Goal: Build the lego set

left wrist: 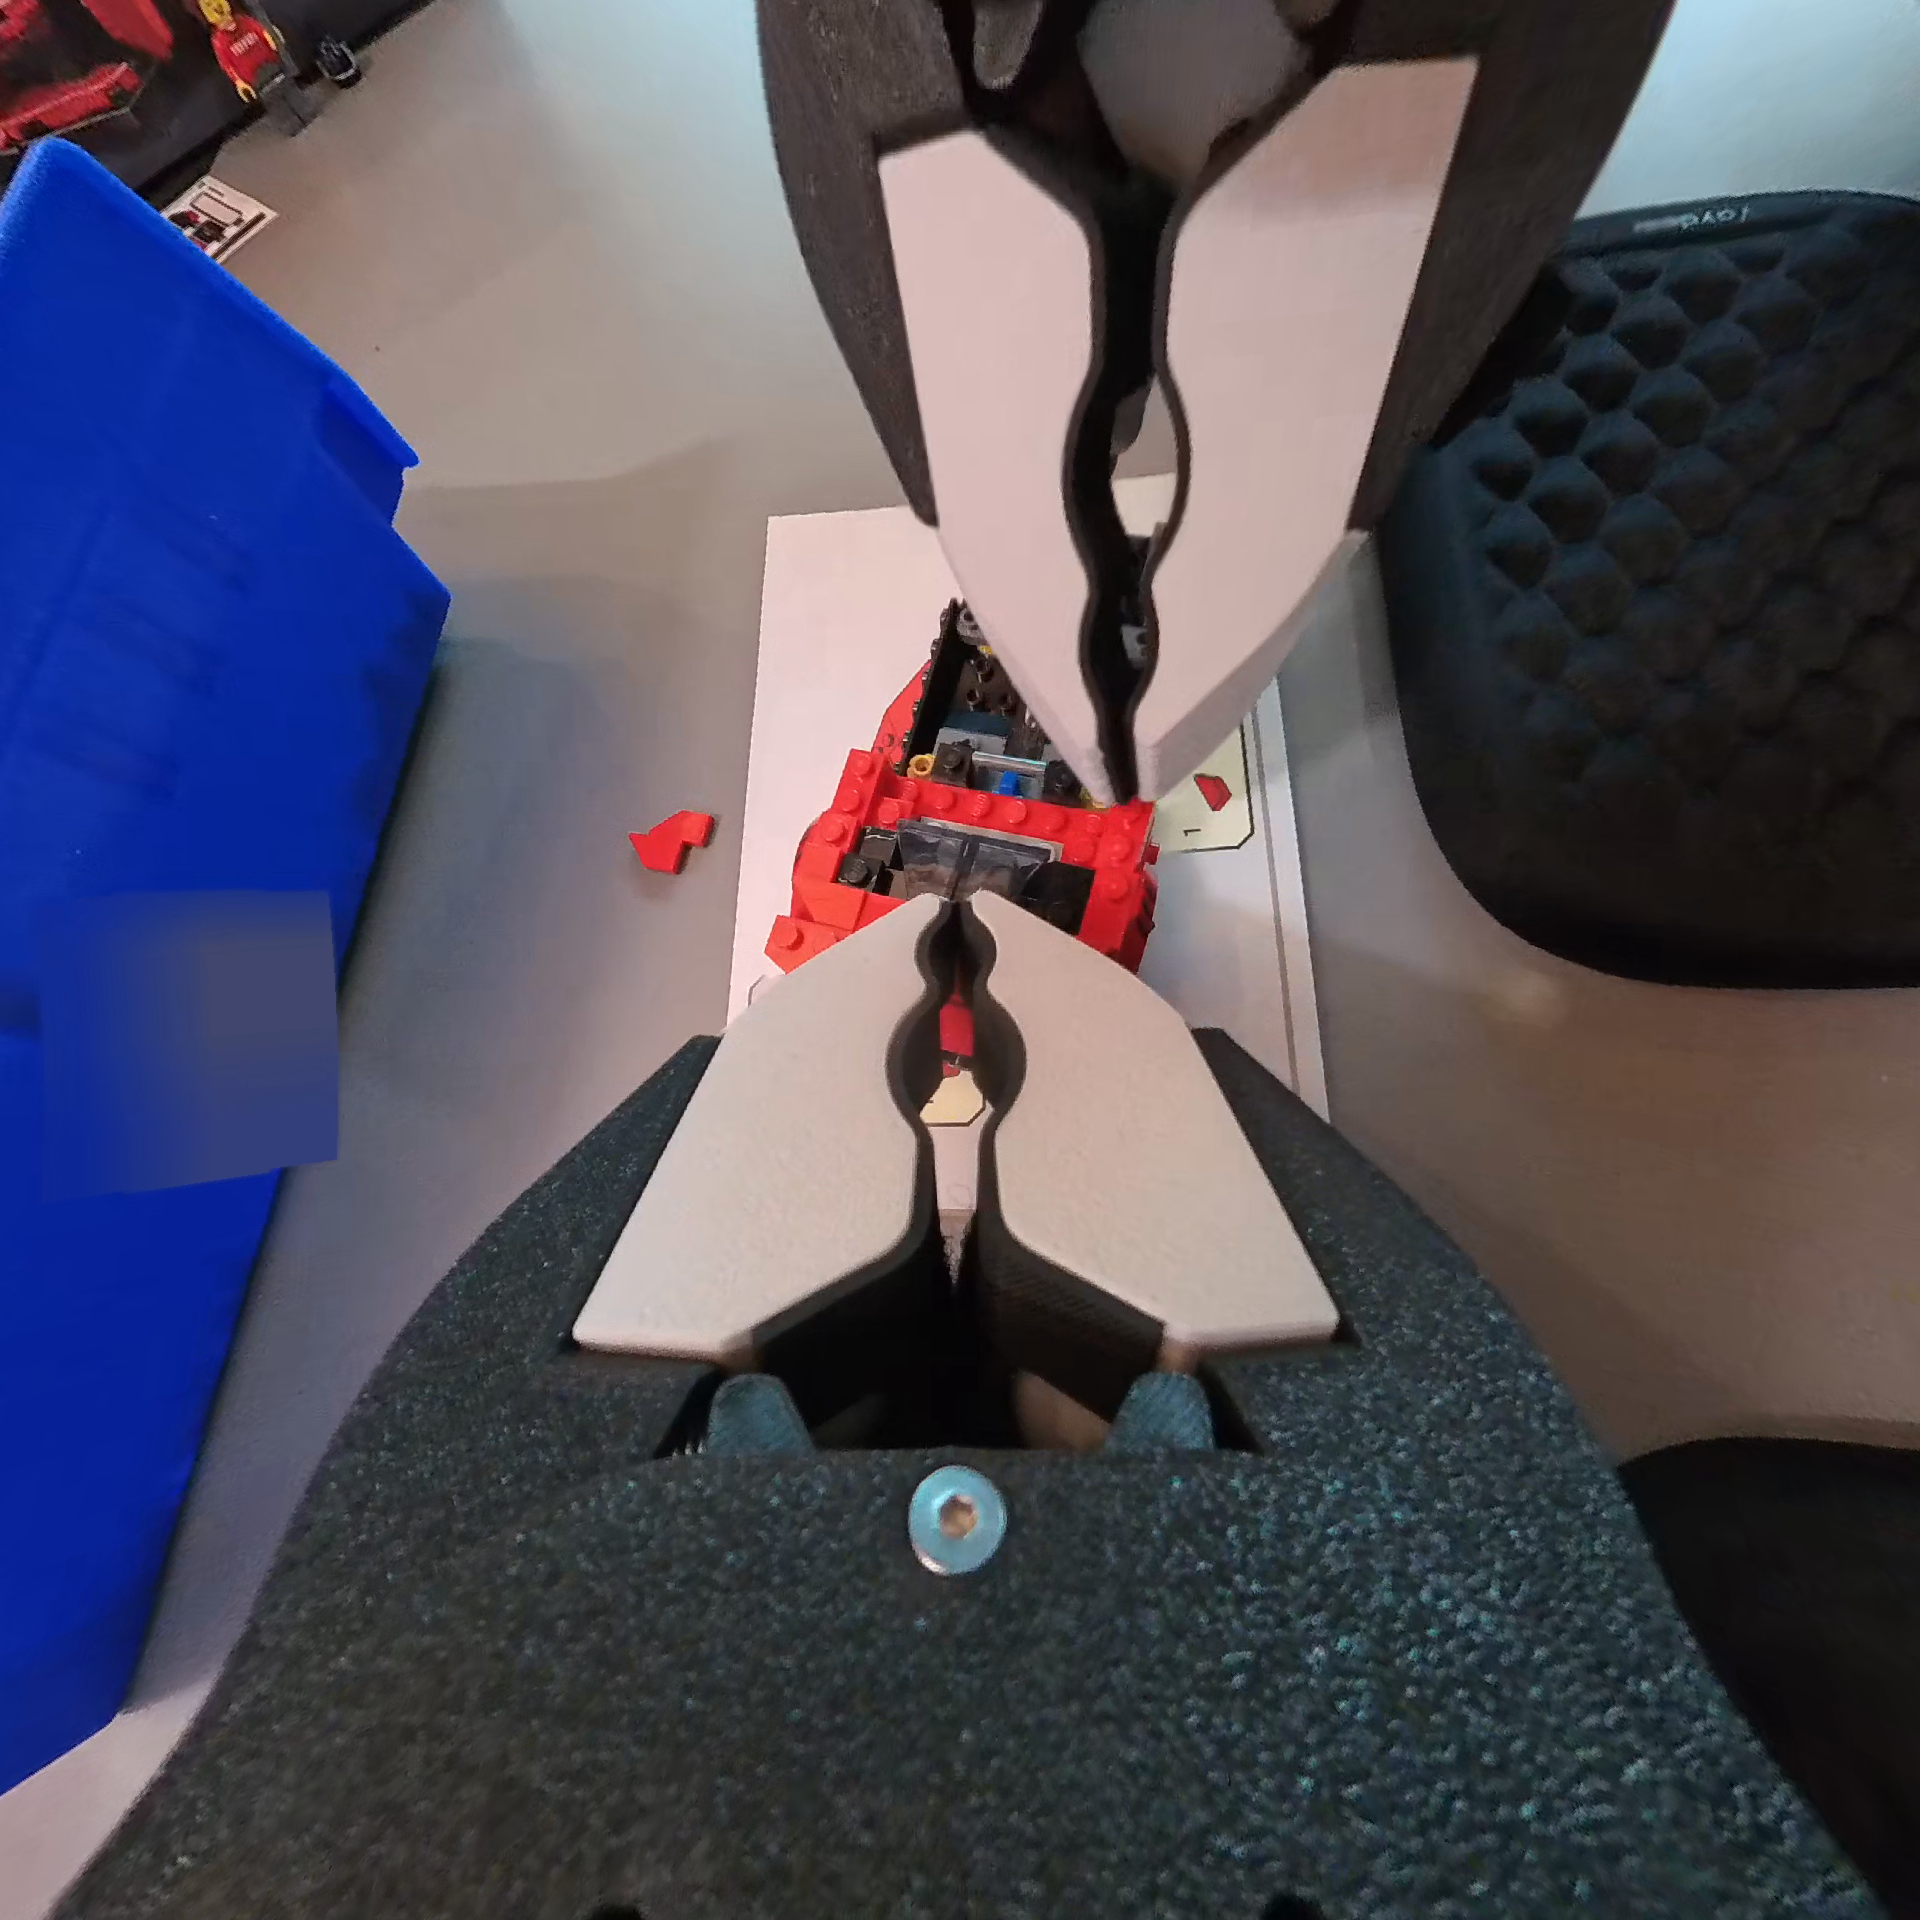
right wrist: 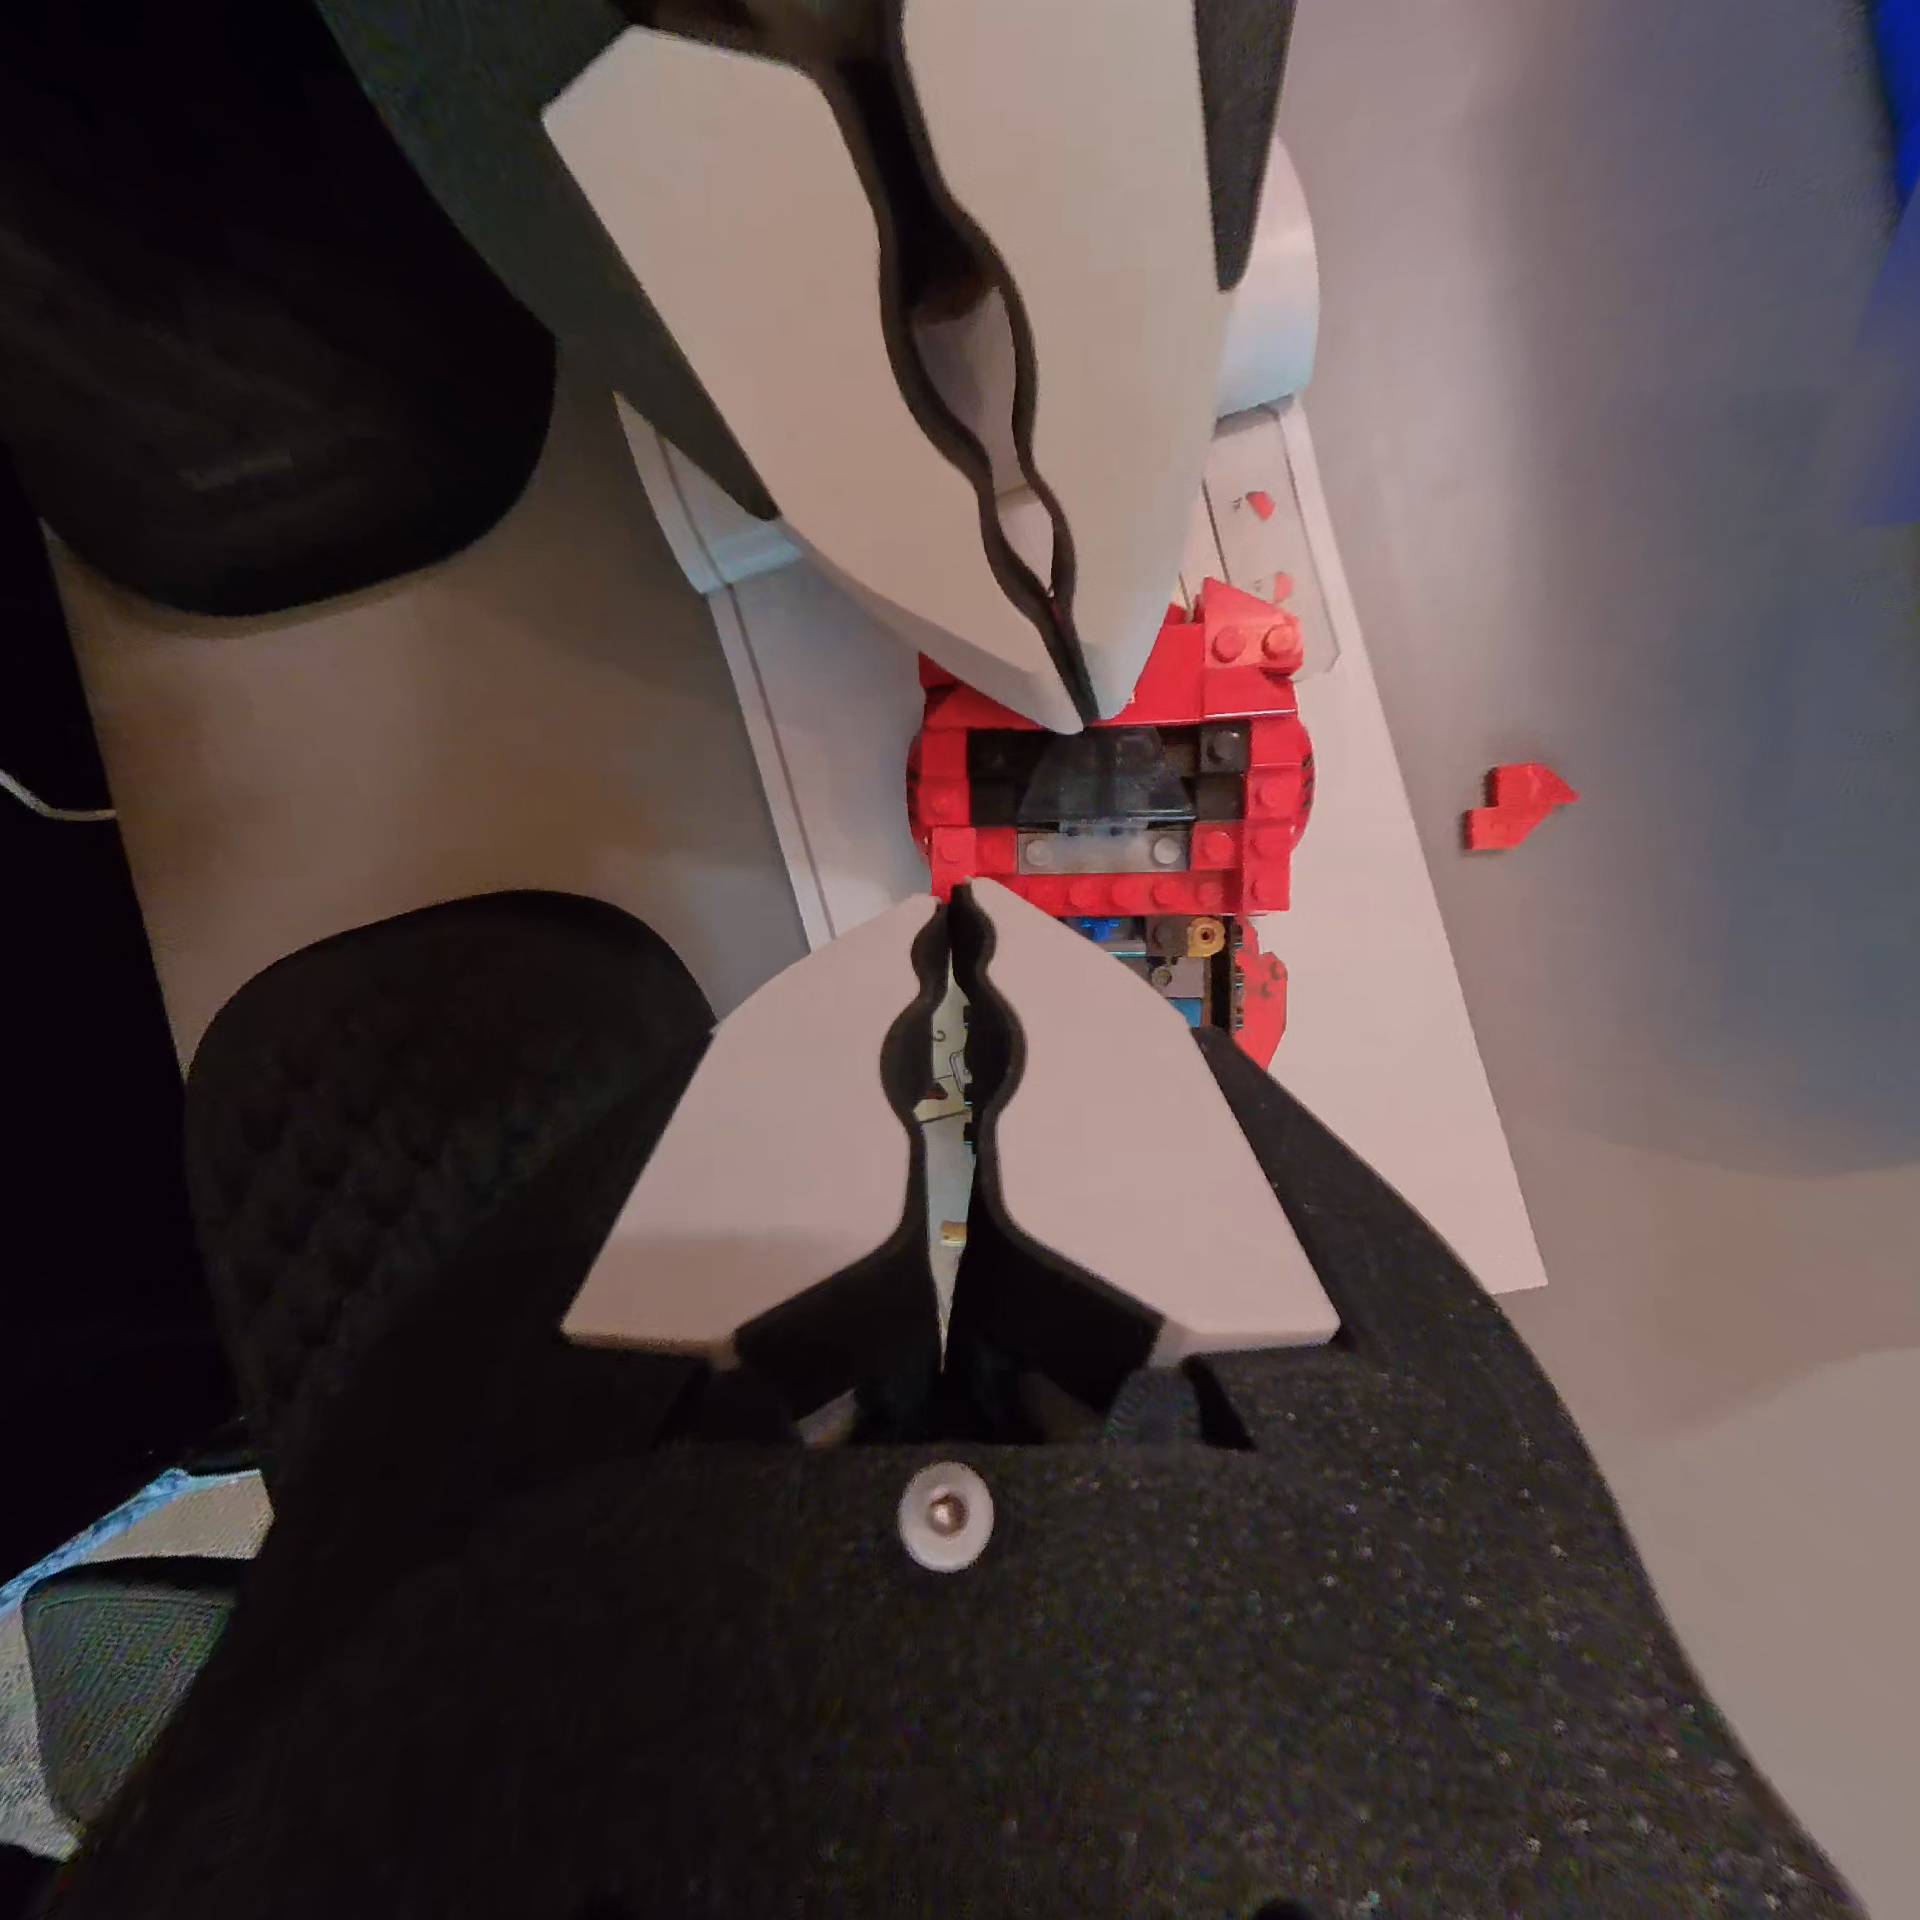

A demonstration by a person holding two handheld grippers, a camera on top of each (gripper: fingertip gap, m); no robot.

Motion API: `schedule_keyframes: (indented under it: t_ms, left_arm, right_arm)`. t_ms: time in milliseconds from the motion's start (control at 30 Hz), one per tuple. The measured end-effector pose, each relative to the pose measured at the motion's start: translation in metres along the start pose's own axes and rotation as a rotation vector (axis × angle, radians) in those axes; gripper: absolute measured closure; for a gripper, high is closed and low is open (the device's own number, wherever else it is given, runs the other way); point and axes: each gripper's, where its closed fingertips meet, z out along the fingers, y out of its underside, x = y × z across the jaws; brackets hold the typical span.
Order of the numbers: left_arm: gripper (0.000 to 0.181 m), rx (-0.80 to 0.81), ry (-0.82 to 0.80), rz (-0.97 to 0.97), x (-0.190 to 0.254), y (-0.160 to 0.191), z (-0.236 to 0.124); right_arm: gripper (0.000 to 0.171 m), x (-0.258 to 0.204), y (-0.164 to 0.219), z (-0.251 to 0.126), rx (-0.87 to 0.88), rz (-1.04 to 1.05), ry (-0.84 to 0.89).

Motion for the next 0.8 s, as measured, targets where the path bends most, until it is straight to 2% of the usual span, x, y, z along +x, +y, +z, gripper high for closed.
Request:
schedule_keyframes:
  t_ms: [400, 467, 800]
  left_arm:
    - [0.181, 0.003, -0.002, -0.003, 0.0, 0.0, 0.0]
    - [0.181, 0.005, -0.001, -0.004, 0.0, 0.0, 0.0]
    - [0.181, 0.008, 0.0, -0.006, 0.0, 0.0, 0.001]
  right_arm:
    - [0.171, 0.003, -0.002, 0.0, -0.026, -0.064, 0.056]
    - [0.171, 0.002, -0.01, 0.0, 0.022, -0.033, 0.029]
    - [0.171, 0.001, -0.007, 0.006, -0.021, -0.001, -0.008]
